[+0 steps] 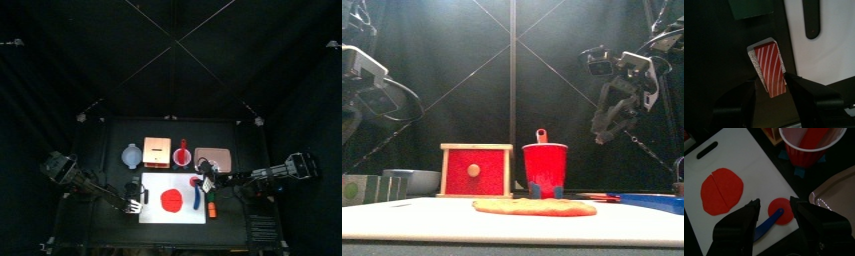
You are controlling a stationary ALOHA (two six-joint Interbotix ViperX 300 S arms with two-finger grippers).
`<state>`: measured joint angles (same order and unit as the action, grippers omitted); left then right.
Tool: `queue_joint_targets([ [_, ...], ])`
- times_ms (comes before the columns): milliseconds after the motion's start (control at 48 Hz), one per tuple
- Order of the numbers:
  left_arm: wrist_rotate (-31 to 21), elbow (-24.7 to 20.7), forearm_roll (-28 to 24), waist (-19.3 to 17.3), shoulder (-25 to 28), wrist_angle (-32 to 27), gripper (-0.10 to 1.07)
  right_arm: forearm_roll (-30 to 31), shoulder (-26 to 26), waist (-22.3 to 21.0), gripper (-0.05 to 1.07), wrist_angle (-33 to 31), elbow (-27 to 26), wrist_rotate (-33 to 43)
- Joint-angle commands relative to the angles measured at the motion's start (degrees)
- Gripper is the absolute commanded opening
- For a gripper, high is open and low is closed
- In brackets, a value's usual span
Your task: Drop salmon sushi on cutting board
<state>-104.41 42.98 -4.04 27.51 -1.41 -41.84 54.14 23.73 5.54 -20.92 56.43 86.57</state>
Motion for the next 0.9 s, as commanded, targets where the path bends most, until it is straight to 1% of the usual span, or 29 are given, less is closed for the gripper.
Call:
queue_joint_targets([
  [0,-0.53,0.18,-1.41,-0.26,0.0,-0.62,0.82,-0.26,0.88,0.09,0.85,0.26,-0.53,0.09],
  [125,-1.41,0.26,-4.04,-0.35,0.35,-0.7,0.82,-0.53,0.79,0.09,0.85,0.26,-0.44,0.09],
  [271,-1.58,0.26,-3.96,-0.35,0.44,-0.97,0.79,-0.97,0.79,0.0,0.85,0.26,-0.35,0.09],
  [521,-1.41,-0.09,-3.87,-0.44,-0.44,-2.2,0.64,-0.97,0.79,0.09,0.85,0.26,-0.26,0.09],
  [771,-1.05,-0.88,-4.48,-0.44,-2.46,-2.29,0.64,-1.23,0.79,0.09,0.85,0.26,-0.18,0.09],
  [875,-1.23,-1.76,-6.33,-0.44,-4.13,-2.72,0.63,-1.23,0.79,0.0,0.85,0.26,-0.09,0.09],
])
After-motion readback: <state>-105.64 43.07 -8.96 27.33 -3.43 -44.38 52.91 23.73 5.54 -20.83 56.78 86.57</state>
